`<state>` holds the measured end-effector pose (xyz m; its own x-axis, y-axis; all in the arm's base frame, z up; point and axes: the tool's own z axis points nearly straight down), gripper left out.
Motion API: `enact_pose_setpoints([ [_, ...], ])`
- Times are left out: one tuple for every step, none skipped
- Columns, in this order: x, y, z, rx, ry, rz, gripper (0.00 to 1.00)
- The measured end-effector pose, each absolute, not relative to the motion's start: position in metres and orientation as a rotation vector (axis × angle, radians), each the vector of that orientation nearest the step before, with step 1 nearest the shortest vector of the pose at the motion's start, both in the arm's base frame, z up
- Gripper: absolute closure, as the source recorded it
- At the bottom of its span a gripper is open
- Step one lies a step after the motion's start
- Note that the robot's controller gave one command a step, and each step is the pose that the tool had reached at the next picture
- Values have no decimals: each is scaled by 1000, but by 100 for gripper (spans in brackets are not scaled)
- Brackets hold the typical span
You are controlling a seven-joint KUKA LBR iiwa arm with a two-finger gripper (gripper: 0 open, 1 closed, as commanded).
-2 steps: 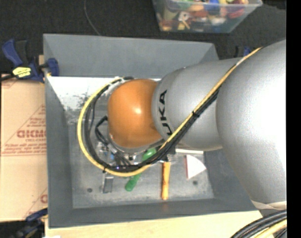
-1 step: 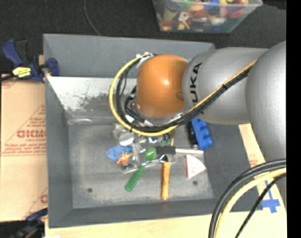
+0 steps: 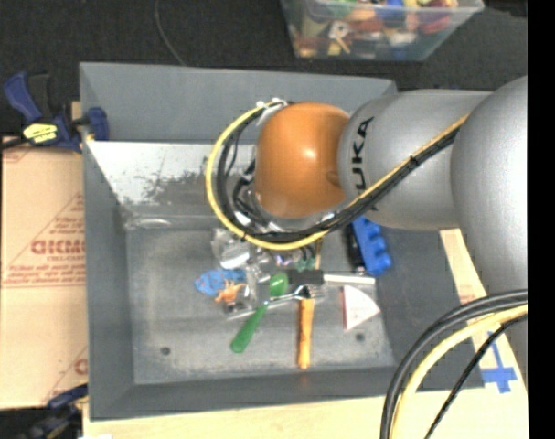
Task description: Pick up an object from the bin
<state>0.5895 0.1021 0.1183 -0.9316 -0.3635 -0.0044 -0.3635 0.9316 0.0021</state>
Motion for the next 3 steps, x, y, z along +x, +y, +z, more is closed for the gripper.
enact_pose_setpoints([
  [644, 50, 113, -732, 3046, -1, 0],
  [644, 45, 74, -765, 3029, 6, 0],
  [654, 46, 72, -539, 3070, 4, 100],
])
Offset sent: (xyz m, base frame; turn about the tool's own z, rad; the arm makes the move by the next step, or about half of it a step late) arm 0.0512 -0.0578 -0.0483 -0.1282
